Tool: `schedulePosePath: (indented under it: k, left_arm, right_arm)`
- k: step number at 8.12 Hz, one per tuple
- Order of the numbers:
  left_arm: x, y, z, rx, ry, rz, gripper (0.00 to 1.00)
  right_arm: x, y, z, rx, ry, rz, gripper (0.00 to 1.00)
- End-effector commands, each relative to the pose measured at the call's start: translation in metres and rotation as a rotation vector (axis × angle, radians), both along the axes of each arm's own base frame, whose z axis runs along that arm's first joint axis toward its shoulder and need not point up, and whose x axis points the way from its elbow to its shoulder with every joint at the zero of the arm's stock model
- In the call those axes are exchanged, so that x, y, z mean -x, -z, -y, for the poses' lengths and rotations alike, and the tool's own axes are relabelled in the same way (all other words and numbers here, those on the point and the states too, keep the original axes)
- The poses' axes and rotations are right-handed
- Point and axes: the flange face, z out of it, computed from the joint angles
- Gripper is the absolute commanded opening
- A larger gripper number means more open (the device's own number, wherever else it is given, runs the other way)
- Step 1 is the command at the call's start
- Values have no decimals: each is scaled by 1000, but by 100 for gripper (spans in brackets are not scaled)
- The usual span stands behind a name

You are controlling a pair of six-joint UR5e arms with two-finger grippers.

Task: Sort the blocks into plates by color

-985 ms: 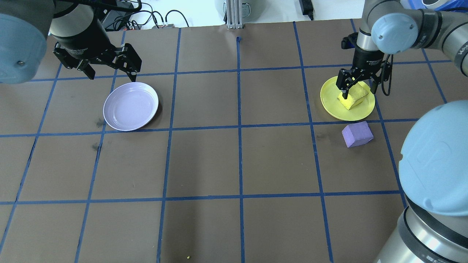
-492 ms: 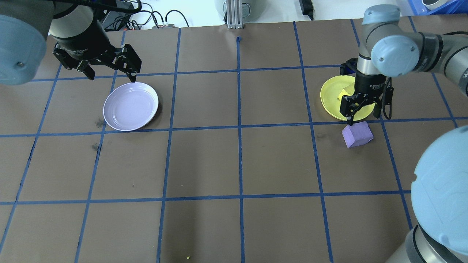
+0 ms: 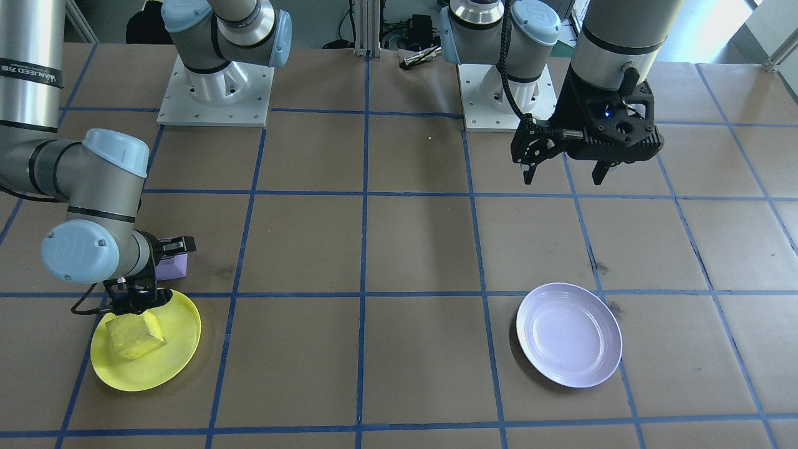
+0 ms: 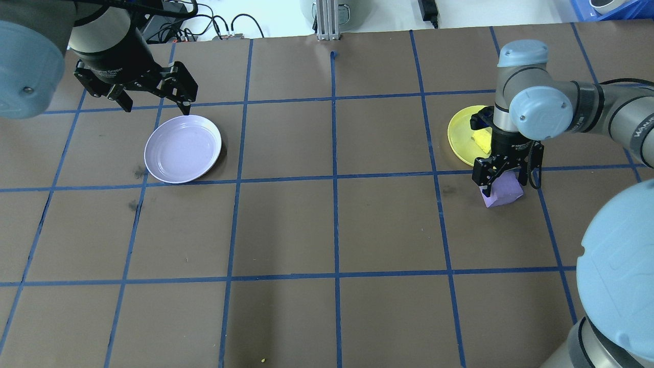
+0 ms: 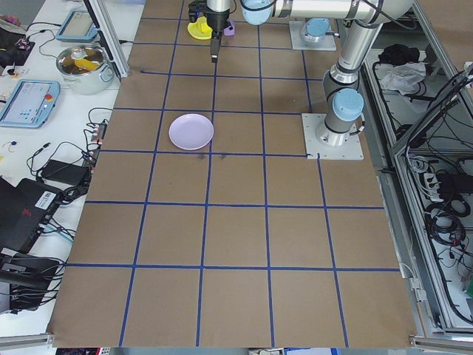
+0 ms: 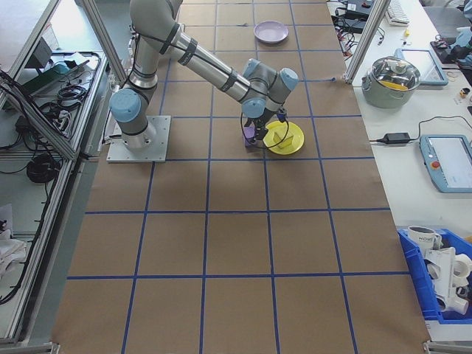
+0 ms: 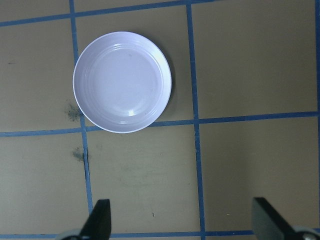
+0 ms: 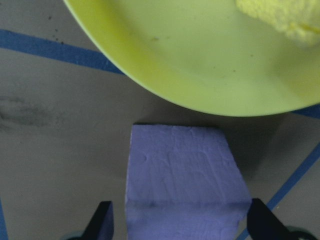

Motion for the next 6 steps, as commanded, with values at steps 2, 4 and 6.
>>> schedulePosePath:
  k: [2, 4, 6]
  left_arm:
    - [0, 1, 4, -2, -1, -5, 100]
    - [1, 0, 5, 1, 1, -6, 100]
    - [0, -1, 4, 2, 0, -3, 100]
  right_arm:
    - [-1, 2, -2, -2, 2, 6, 58]
    - [-1, 0, -3, -6, 32, -7, 15]
    - [-9, -36, -9, 35, 122, -6, 17]
